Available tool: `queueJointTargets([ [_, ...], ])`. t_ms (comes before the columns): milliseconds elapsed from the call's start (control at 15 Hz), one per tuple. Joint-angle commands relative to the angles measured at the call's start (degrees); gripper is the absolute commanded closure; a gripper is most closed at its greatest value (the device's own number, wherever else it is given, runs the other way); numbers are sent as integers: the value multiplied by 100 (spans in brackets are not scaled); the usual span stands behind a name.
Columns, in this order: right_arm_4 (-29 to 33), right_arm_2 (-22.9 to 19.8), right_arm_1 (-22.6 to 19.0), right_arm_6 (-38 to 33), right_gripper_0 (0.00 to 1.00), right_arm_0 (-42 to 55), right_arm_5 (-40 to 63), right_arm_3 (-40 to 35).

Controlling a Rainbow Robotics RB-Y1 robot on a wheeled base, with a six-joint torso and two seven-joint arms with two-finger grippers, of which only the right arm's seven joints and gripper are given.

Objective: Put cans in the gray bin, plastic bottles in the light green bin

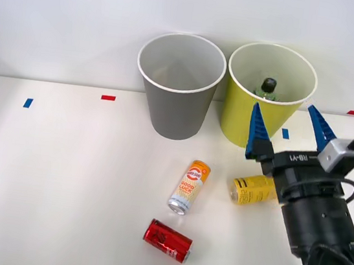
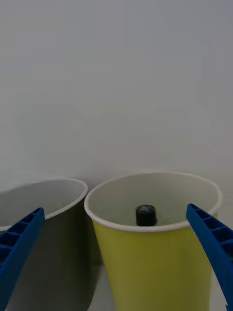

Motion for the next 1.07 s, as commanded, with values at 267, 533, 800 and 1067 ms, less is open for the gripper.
queueJointTargets([
  [267, 146, 399, -577, 5, 0, 1135, -757, -21],
  [533, 357, 223, -498, 40, 0, 1741, -748, -21],
  [800, 920, 65, -402, 40, 0, 2260, -713, -21],
  [1067, 1552, -49, -155, 49, 0, 2471, -757, 277],
])
